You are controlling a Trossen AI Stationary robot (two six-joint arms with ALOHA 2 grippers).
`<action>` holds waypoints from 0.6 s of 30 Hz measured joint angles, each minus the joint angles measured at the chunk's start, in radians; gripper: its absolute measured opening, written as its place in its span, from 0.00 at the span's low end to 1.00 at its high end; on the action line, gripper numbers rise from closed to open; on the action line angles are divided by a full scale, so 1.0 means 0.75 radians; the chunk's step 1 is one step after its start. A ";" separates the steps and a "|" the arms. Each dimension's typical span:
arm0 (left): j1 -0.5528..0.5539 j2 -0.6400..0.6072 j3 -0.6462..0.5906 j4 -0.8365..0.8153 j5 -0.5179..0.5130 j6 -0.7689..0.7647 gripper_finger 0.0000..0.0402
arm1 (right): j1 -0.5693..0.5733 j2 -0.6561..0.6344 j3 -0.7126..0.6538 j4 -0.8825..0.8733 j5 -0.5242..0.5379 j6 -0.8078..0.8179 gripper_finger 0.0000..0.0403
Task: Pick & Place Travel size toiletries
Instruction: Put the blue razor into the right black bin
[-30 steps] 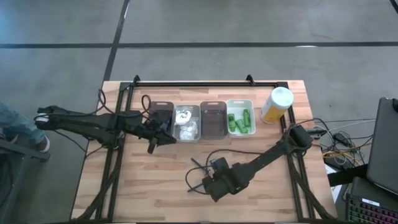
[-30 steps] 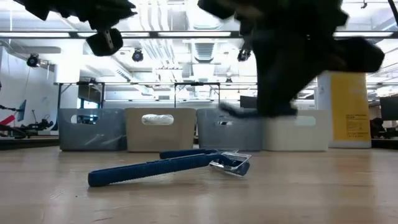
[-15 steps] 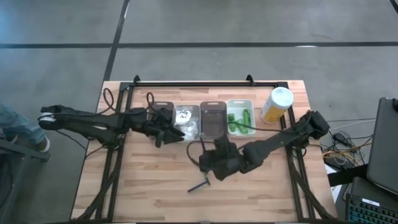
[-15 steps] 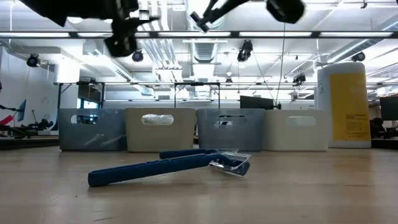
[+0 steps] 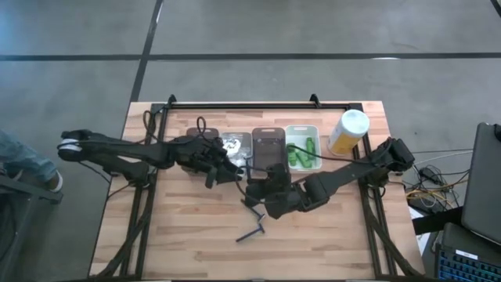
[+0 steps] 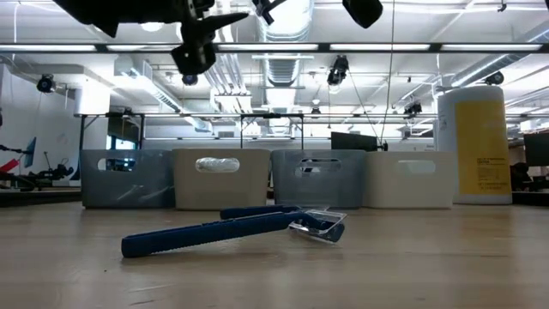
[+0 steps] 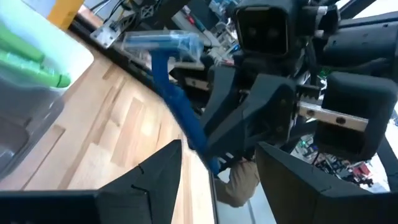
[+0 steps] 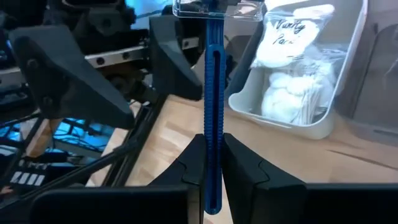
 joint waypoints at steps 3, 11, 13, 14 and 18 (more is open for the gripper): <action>0.003 0.028 0.019 0.026 0.000 0.029 0.52 | 0.001 -0.001 0.000 0.026 0.000 -0.001 0.07; 0.014 0.124 0.084 0.026 0.016 0.059 0.52 | -0.002 0.000 0.000 0.044 0.005 -0.006 0.07; 0.017 0.145 0.108 0.033 0.020 0.064 0.52 | -0.002 0.000 0.000 0.045 0.005 -0.006 0.07; 0.020 0.151 0.115 0.026 0.022 0.064 0.52 | -0.002 0.000 0.000 0.045 0.005 -0.006 0.07; 0.028 0.162 0.136 0.026 0.029 0.085 0.50 | -0.002 0.000 0.000 0.046 0.005 -0.010 0.07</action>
